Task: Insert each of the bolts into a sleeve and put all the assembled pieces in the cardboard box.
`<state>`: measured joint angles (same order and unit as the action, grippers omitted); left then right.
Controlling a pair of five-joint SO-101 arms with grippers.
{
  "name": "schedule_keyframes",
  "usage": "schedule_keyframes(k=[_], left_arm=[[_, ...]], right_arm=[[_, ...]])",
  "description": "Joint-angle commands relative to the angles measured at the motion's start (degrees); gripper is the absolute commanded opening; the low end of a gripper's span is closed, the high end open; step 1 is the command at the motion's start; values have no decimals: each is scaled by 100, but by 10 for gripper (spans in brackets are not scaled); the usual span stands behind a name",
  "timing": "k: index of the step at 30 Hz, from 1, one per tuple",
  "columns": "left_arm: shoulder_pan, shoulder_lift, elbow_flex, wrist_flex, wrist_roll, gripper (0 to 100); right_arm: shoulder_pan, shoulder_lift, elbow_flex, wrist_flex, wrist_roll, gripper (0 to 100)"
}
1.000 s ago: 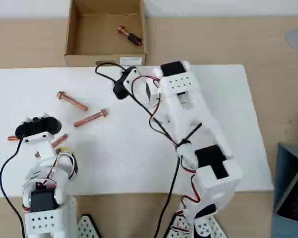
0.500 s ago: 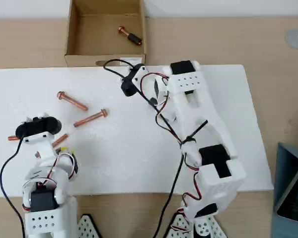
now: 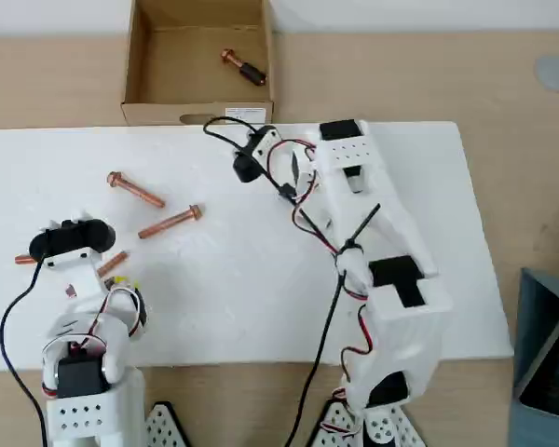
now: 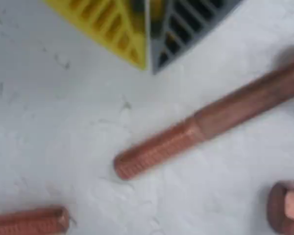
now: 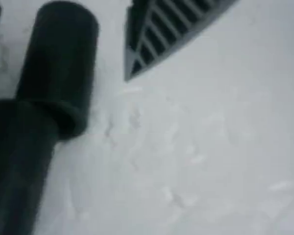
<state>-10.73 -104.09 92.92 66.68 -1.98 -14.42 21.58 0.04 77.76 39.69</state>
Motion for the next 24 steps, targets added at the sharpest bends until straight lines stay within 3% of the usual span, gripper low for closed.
schedule_keyframes(k=[1,7,18,24], left_arm=[[-70,-40,-18,-97,-9,2],[-70,-40,-18,-97,-9,2],[-70,-40,-18,-97,-9,2],[-70,-40,-18,-97,-9,2]], right_arm=[[171,66,-48,-62,35,207],[215,251,-31,-123,35,204],[180,523,-48,-185,44,15],[92,268,-435,264,44,10]])
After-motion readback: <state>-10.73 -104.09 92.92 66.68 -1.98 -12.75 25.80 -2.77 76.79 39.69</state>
